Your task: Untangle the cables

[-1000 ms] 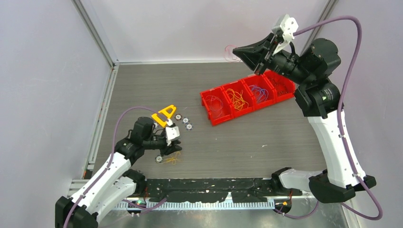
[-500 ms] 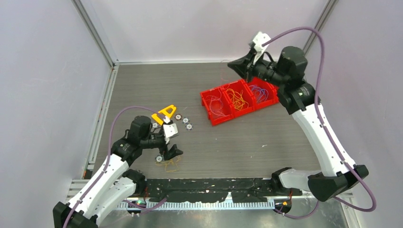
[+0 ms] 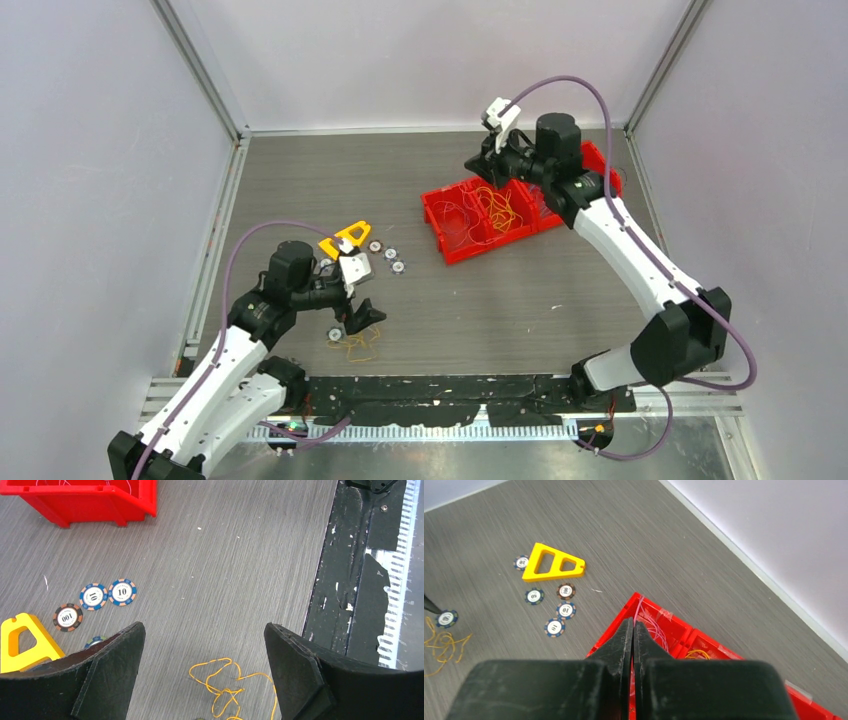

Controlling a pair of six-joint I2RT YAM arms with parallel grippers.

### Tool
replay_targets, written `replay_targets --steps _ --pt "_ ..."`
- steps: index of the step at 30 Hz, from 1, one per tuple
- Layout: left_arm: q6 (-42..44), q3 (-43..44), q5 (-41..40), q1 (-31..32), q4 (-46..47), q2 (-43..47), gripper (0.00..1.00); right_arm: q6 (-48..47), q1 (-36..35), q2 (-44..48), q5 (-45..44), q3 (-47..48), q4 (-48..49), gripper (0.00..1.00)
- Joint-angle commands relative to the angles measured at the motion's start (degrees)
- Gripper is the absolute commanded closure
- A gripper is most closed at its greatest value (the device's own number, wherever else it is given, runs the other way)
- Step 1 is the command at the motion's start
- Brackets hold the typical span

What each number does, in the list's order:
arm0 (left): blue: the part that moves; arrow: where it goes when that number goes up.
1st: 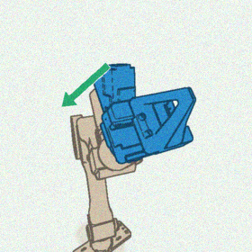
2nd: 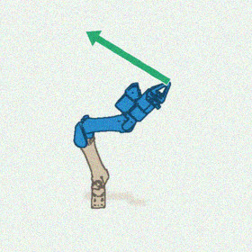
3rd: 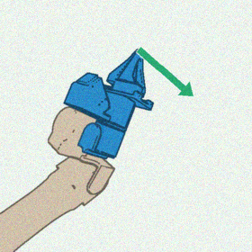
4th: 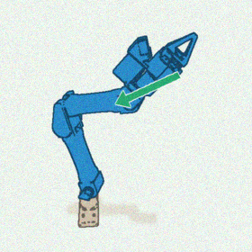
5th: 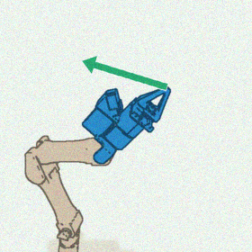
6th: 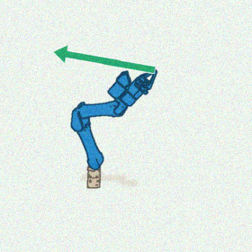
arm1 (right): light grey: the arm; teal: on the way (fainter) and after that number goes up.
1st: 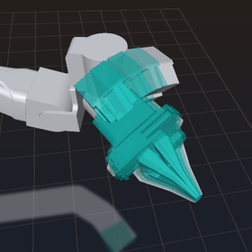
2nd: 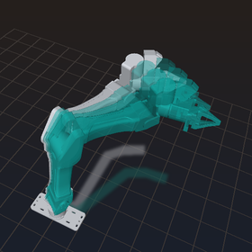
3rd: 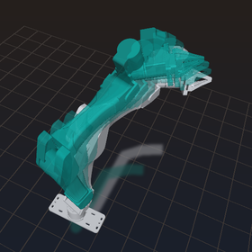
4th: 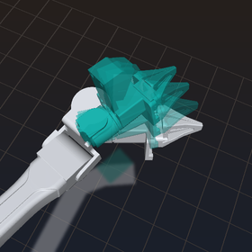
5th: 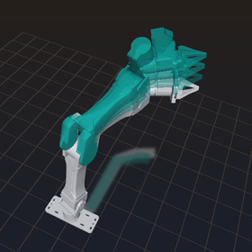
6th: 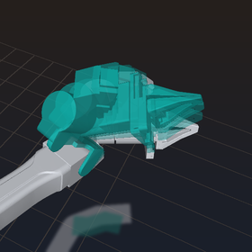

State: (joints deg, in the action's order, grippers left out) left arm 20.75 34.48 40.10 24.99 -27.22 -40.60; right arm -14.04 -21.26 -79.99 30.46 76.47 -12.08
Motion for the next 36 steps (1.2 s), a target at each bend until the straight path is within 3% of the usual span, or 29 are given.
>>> replay_targets --steps 1,10,23,30,36 --pt "-0.9 1.2 -0.7 -0.4 1.3 1.3 0.09 -2.1 0.1 -2.6 -1.8 0.7 4.2 0.94" --pt "-0.1 -0.9 -1.5 -0.4 1.6 4.0 0.08 1.0 -0.1 -7.0 -1.9 4.2 5.2 0.95" --pt "-3.1 0.3 -5.1 -2.4 2.4 2.9 0.06 -3.1 -1.0 -17.2 -1.4 4.8 0.6 0.95" --pt "-8.1 4.6 -0.1 -9.6 -1.4 -1.8 0.05 -5.1 -2.9 -21.2 -2.1 3.1 -2.3 0.95" --pt "-1.8 7.3 5.4 -15.7 -6.9 -7.2 0.06 -8.6 -4.9 -23.2 -5.9 1.3 -2.7 0.94"
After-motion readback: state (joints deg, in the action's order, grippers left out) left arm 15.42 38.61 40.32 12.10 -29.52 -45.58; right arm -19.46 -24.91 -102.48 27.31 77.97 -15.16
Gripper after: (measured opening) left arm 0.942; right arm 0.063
